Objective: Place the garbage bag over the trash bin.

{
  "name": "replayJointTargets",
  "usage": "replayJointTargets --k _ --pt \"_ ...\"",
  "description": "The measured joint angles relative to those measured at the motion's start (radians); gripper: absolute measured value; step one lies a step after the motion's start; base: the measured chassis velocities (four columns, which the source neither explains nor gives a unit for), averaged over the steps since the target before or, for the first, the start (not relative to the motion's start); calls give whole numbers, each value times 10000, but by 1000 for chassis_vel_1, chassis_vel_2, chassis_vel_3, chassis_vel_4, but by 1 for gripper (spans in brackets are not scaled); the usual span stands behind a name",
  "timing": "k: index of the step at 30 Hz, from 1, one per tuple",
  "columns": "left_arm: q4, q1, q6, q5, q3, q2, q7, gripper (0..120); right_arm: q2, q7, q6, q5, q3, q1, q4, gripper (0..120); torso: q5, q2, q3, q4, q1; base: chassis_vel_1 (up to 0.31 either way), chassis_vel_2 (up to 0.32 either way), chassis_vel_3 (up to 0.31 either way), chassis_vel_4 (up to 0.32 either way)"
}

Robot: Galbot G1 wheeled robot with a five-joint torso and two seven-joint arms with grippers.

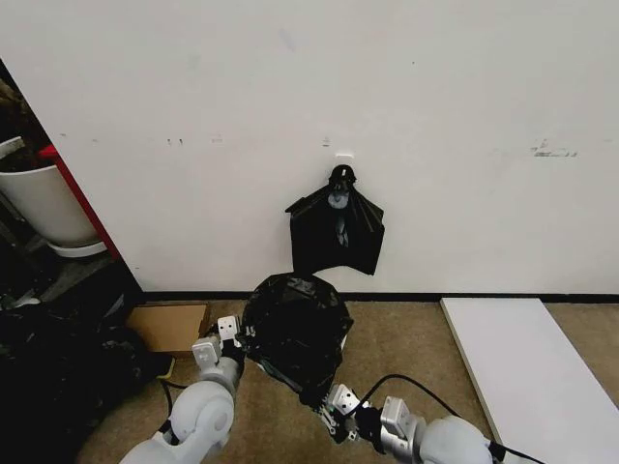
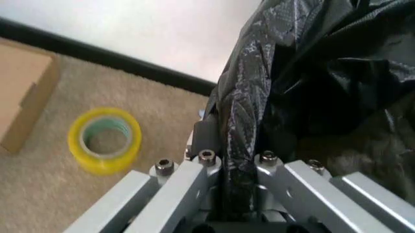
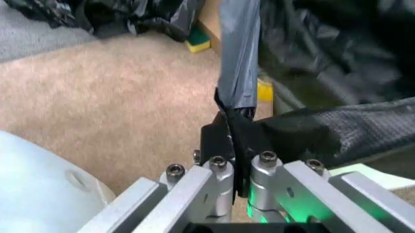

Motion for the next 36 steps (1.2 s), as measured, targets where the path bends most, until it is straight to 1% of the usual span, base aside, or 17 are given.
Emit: replayJointTargets --k 3,4,8,11,12,17,20,22,29,31,35,36 --pt "-232 -8 322 -660 -40 62 -316 0 132 -29 167 -225 -56 65 -318 0 1 0 0 1 0 0 0 0 0" --pt "-232 -8 322 -660 -40 62 -316 0 132 -29 167 -225 -56 65 -318 0 1 0 0 1 0 0 0 0 0" --pt "-509 88 681 -1284 -130 206 -637 0 331 -7 238 -242 6 224 -656 0 1 0 0 1 0 0 0 0 0" --pt "-614 130 850 -1863 -197 300 -850 0 331 0 247 -226 41 321 -870 0 1 0 0 2 0 0 0 0 0" --pt "-614 130 850 -1863 -197 300 -850 0 331 0 247 -226 41 321 -870 0 1 0 0 2 0 0 0 0 0" --pt "-815 129 1113 -3067 -310 367 -1268 0 399 13 339 -319 209 304 -1450 0 1 0 0 1 0 0 0 0 0" --pt "-856 129 1154 -3205 -322 388 -1308 0 418 9 377 -331 248 293 -1553 0 0 0 0 0 0 0 0 0 0" --pt "-975 163 1232 -3375 -359 490 -1293 0 485 -12 452 -341 357 274 -1852 0 2 0 0 -1 0 0 0 0 0" --pt "-1023 287 1242 -3320 -440 663 -1169 0 586 -1 605 -308 628 222 -2227 0 2 0 0 1 0 0 0 0 0" --pt "-948 291 1193 -3222 -442 660 -1155 0 579 43 680 -327 665 180 -2237 0 1 0 0 0 0 0 0 0 0" --pt "-645 271 858 -2491 -377 561 -1034 0 529 177 862 -590 783 35 -2010 1 2 0 0 2 0 0 0 0 0" --pt "-645 271 858 -2491 -377 561 -1034 0 529 177 862 -590 783 35 -2010 1 2 0 0 2 0 0 0 0 0"
